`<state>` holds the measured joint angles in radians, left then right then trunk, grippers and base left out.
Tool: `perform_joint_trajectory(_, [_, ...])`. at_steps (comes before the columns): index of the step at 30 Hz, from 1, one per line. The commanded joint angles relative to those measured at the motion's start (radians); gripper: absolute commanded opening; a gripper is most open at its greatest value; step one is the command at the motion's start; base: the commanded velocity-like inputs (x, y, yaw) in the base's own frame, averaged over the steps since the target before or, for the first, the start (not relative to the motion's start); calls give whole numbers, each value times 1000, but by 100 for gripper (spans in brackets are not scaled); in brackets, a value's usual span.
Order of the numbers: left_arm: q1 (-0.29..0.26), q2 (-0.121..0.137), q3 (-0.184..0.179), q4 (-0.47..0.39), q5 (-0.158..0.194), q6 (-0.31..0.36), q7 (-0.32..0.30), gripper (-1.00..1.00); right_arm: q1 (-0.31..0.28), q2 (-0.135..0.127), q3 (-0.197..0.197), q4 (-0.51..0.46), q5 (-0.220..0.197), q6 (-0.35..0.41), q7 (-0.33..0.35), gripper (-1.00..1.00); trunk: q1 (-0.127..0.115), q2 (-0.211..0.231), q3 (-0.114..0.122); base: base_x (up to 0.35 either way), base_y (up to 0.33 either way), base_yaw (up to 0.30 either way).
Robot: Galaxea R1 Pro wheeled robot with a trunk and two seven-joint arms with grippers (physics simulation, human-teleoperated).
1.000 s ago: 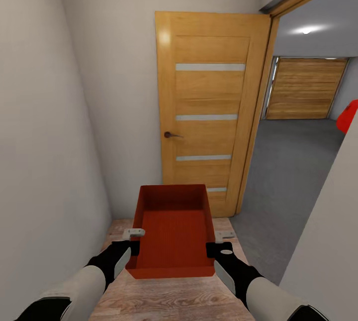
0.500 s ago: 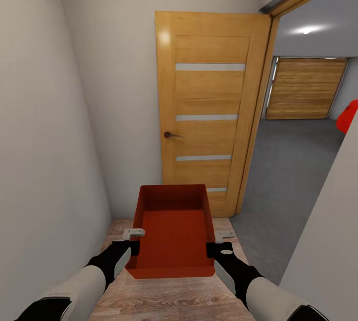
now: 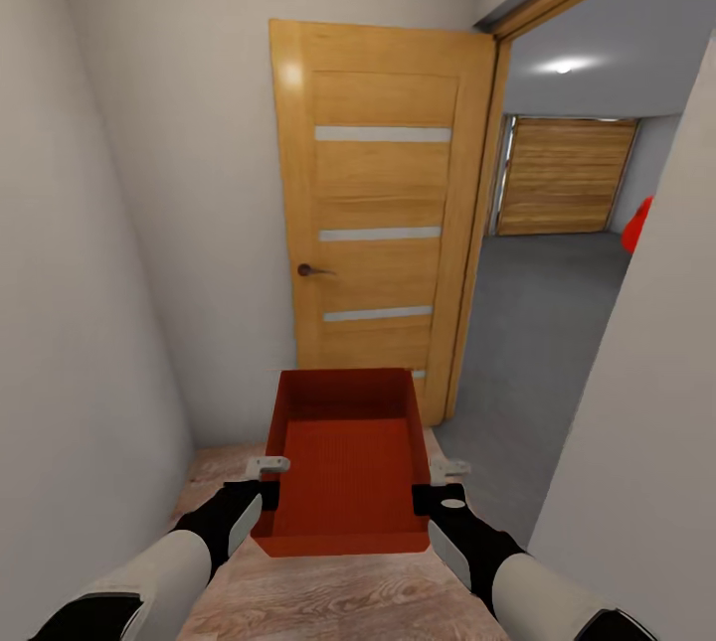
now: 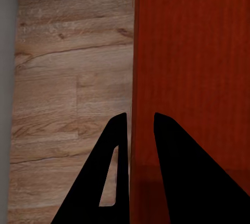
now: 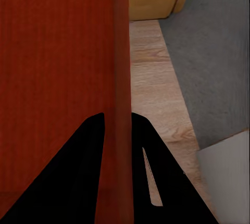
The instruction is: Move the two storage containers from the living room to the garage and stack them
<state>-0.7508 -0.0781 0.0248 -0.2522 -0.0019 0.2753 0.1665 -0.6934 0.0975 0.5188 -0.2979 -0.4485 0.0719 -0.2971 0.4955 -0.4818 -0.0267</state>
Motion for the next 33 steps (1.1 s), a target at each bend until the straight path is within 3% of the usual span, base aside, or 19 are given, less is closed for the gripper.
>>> perform_joint_trajectory(1, [1, 12, 6, -1, -1, 7, 5, -100, -2, -1, -17, -38, 5, -7, -4, -100, 1, -2, -2, 0, 0, -286])
perform_joint_trajectory(33, [1, 14, 6, -1, -1, 8, 5, -100, -2, -1, -17, -38, 5, -7, -3, -100, 1, -2, -2, 218, 196, -287])
